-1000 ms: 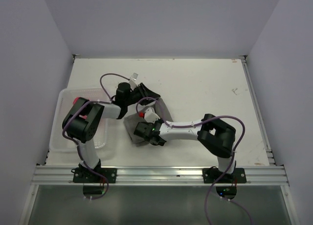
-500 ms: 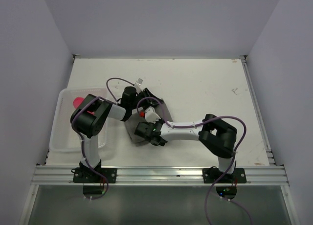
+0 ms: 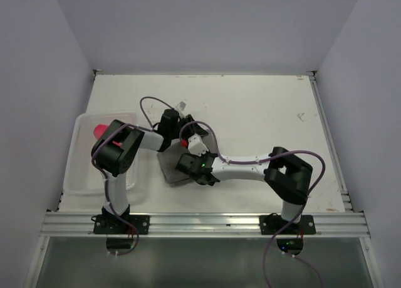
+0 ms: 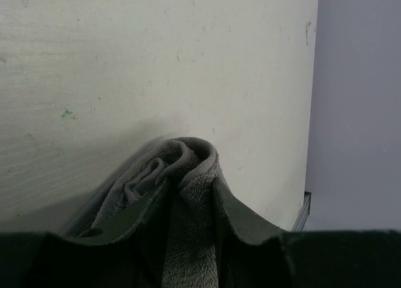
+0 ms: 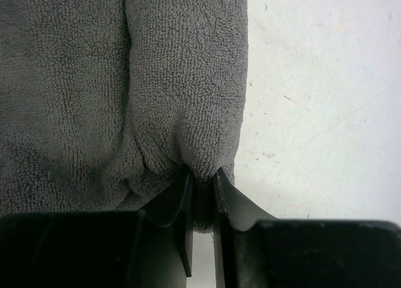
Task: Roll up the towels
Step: Roll the towel
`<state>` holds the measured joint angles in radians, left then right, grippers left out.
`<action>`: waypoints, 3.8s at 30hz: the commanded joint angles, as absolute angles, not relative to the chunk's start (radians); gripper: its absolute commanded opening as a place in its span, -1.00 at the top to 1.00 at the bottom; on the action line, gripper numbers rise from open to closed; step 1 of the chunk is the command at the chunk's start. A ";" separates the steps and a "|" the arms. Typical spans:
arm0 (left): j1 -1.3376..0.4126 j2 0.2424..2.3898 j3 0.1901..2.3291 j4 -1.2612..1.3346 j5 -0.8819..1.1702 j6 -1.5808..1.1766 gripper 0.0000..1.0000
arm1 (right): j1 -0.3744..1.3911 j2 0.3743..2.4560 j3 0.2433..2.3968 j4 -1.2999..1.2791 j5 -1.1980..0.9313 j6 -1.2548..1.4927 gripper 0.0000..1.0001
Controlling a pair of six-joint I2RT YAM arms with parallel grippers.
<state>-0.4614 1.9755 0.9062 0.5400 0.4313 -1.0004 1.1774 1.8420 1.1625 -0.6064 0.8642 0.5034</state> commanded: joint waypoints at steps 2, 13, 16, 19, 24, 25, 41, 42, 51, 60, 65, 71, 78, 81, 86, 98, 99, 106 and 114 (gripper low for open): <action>-0.456 2.029 0.900 0.368 0.331 -0.908 0.28 | 1.164 1.720 1.141 -0.561 0.799 0.564 0.64; -0.446 2.048 0.894 0.356 0.337 -0.891 0.28 | 1.028 1.380 0.962 -0.404 0.545 0.587 0.14; -0.445 2.046 0.891 0.351 0.333 -0.888 0.28 | 0.942 1.303 0.876 -0.310 0.447 0.620 0.10; -0.445 2.045 0.891 0.344 0.331 -0.884 0.28 | 0.839 1.232 0.795 -0.201 0.280 0.670 0.03; -0.440 2.040 0.891 0.331 0.327 -0.879 0.28 | 0.662 1.193 0.660 -0.011 0.005 0.822 -0.08; -0.440 2.040 0.893 0.330 0.325 -0.877 0.28 | 0.643 1.196 0.643 0.021 -0.026 0.842 -0.08; -0.437 2.043 0.888 0.342 0.318 -0.893 0.28 | 0.594 1.370 0.569 0.244 -0.224 0.942 -0.08; -0.437 2.043 0.888 0.342 0.318 -0.894 0.28 | 0.594 1.379 0.577 0.244 -0.229 0.940 -0.08; -0.437 2.039 0.877 0.362 0.318 -0.905 0.28 | 0.598 1.468 0.588 0.235 -0.233 0.899 -0.12; -0.437 2.036 0.854 0.379 0.308 -0.913 0.28 | 0.643 1.477 0.613 0.207 -0.177 0.853 0.26; -0.437 2.019 0.867 0.356 0.307 -0.904 0.28 | 0.745 1.451 0.701 0.016 -0.002 0.718 0.83; -0.434 1.945 0.910 0.284 0.281 -0.868 0.28 | 0.850 1.460 0.814 -0.184 0.280 0.612 1.00; -0.428 1.862 0.969 0.187 0.232 -0.818 0.28 | 0.957 1.511 0.914 -0.365 0.614 0.489 1.00; -0.430 1.835 0.982 0.161 0.212 -0.807 0.27 | 1.040 1.557 0.980 -0.434 0.730 0.446 1.00; -0.430 1.798 0.973 0.172 0.239 -0.831 0.27 | 1.181 1.687 1.077 -0.520 0.940 0.434 1.00; -0.414 1.697 0.896 0.254 0.305 -0.882 0.27 | 1.347 1.882 1.180 -0.607 1.085 0.465 1.00; -0.413 1.691 0.876 0.268 0.311 -0.888 0.27 | 1.348 1.894 1.181 -0.607 1.083 0.466 1.00; -0.408 1.695 0.785 0.481 0.460 -0.974 0.27 | 1.361 1.919 1.201 -0.603 1.075 0.477 1.00; -0.407 1.643 0.776 0.494 0.462 -0.940 0.27 | 1.381 1.960 1.213 -0.604 1.071 0.488 1.00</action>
